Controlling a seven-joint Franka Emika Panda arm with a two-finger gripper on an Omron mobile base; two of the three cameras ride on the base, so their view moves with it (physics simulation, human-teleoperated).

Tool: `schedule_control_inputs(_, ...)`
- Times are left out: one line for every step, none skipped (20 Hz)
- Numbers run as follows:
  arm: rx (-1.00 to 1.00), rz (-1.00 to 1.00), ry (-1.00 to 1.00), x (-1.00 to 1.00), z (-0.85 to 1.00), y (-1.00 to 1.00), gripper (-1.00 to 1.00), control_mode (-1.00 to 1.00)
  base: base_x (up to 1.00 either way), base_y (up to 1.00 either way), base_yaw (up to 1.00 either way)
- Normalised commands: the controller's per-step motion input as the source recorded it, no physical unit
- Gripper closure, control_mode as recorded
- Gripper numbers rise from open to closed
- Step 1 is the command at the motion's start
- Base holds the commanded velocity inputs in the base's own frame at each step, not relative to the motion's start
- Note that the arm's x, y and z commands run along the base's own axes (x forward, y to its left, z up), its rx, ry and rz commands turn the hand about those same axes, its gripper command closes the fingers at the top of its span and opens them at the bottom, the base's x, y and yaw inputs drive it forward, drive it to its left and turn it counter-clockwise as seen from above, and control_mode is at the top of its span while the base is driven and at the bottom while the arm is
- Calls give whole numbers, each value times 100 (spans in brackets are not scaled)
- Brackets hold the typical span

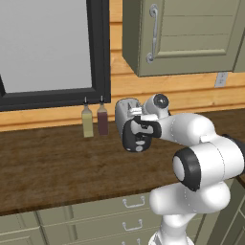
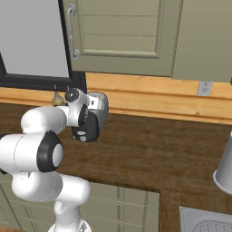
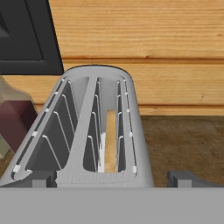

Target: Start the toaster. Once the lever pops up, take the bread to the plate on the dining counter.

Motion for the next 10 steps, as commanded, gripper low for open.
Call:
schedule_control_inputs(0, 0, 0, 0, 0, 0, -100, -100, 0, 0, 0)
schedule_control_inputs(0, 0, 0, 0, 0, 0, -100, -100, 0, 0, 0)
schedule_control_inputs(0, 0, 0, 0, 0, 0, -100, -100, 0, 0, 0)
schedule_control_inputs(0, 0, 0, 0, 0, 0, -100, -100, 0, 0, 0)
schedule_control_inputs(0, 0, 0, 0, 0, 0, -100, -100, 0, 0, 0)
schedule_control_inputs(0, 0, 0, 0, 0, 0, -100, -100, 0, 0, 0)
schedule_control_inputs(0, 0, 0, 0, 0, 0, -100, -100, 0, 0, 0)
schedule_control_inputs(0, 0, 0, 0, 0, 0, -100, -100, 0, 0, 0)
schedule_control_inputs(0, 0, 0, 0, 0, 0, -100, -100, 0, 0, 0)
schedule_control_inputs(0, 0, 0, 0, 0, 0, -100, -100, 0, 0, 0)
